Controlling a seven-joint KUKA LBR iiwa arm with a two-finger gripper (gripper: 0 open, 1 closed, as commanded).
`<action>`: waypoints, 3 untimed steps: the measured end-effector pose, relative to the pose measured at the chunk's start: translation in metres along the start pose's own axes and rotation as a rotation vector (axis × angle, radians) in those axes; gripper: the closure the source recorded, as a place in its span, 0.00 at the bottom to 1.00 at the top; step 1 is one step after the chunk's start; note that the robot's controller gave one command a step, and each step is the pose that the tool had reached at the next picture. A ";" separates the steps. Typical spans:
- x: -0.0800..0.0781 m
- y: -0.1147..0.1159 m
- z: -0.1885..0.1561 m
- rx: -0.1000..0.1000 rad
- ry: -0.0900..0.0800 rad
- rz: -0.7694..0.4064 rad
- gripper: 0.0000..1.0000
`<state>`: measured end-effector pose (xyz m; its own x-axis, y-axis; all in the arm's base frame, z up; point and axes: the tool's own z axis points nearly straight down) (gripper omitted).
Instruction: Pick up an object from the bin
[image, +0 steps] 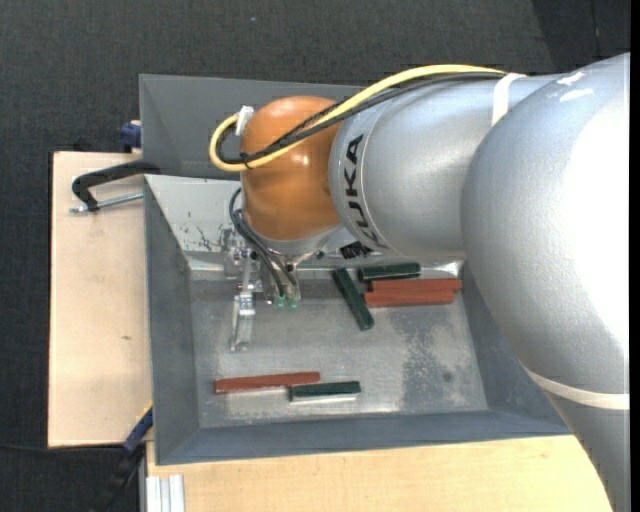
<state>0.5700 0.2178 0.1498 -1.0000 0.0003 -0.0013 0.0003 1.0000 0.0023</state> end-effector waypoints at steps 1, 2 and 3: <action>0.000 0.000 0.000 0.000 0.000 0.000 0.00; 0.000 0.000 0.000 0.000 0.000 -0.002 0.00; -0.004 0.004 -0.028 0.002 0.002 -0.074 0.00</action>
Offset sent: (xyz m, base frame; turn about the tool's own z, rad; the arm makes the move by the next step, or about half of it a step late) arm -0.0692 -0.0225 -0.0548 -0.2523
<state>0.5735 0.2221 0.1783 -0.9973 -0.0737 0.0009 -0.0737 0.9973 0.0006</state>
